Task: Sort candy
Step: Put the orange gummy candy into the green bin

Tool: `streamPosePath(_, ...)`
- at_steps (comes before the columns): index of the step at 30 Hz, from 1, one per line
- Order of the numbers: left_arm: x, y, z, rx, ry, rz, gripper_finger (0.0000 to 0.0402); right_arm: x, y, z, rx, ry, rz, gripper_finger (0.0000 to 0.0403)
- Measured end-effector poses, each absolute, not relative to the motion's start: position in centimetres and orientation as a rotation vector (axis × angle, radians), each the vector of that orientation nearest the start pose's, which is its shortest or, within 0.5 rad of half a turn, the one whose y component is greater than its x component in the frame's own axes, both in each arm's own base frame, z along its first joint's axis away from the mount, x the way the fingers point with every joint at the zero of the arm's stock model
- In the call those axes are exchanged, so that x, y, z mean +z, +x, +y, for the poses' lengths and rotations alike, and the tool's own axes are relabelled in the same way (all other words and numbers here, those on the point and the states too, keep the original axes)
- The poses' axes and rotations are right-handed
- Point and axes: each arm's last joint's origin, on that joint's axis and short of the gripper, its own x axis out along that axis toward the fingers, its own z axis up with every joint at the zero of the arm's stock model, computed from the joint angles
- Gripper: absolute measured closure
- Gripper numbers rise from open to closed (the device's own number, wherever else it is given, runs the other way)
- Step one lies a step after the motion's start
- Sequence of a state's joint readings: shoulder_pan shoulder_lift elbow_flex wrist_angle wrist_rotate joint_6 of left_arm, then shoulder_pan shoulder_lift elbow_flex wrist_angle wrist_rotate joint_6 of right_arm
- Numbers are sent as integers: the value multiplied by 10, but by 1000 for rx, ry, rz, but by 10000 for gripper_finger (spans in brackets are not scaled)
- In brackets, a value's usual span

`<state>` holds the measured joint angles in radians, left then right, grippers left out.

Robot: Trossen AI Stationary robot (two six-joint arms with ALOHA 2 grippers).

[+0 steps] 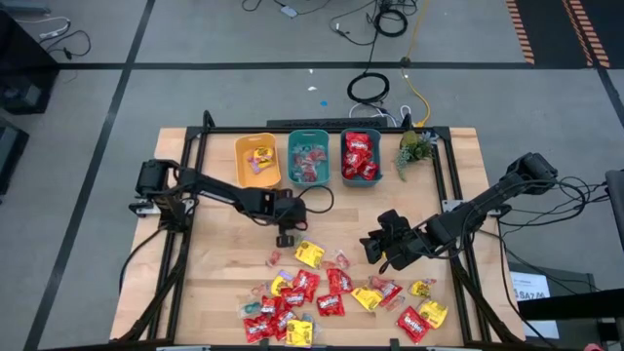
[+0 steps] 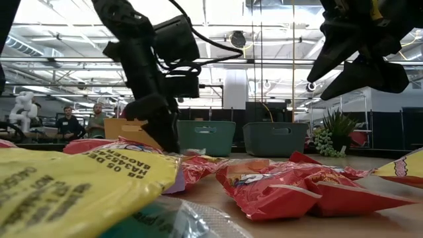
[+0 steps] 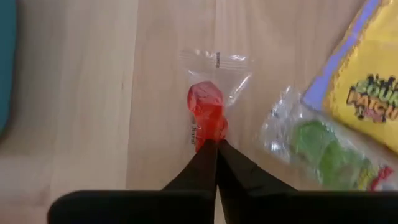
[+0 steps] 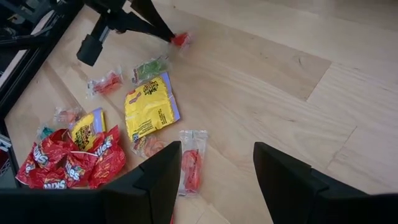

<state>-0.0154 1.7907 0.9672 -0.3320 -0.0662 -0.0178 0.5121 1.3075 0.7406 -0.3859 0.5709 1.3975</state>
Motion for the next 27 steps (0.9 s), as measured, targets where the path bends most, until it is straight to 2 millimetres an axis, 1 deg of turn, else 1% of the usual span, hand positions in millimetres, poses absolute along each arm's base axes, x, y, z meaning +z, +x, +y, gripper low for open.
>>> streamPosePath(2,140,327,-3,53,37,1182,396,202,220,106,-578,828,602,211)
streamPosePath(4,152,329,-3,53,37,1171,397,202,220,106,-577,824,603,211)
streamPosePath(9,196,332,4,77,27,1105,399,202,220,106,-574,817,604,211)
streamPosePath(13,238,336,18,114,27,985,399,202,220,106,-571,806,607,211)
streamPosePath(15,255,337,27,134,45,953,400,202,220,106,-570,803,608,211)
streamPosePath(17,269,341,39,158,64,921,400,202,220,106,-570,803,608,211)
streamPosePath(20,286,342,61,205,87,877,400,202,220,106,-570,803,608,211)
streamPosePath(22,289,339,81,245,78,869,400,202,220,106,-570,804,607,211)
streamPosePath(27,286,321,135,304,-39,874,401,202,220,106,-573,804,603,211)
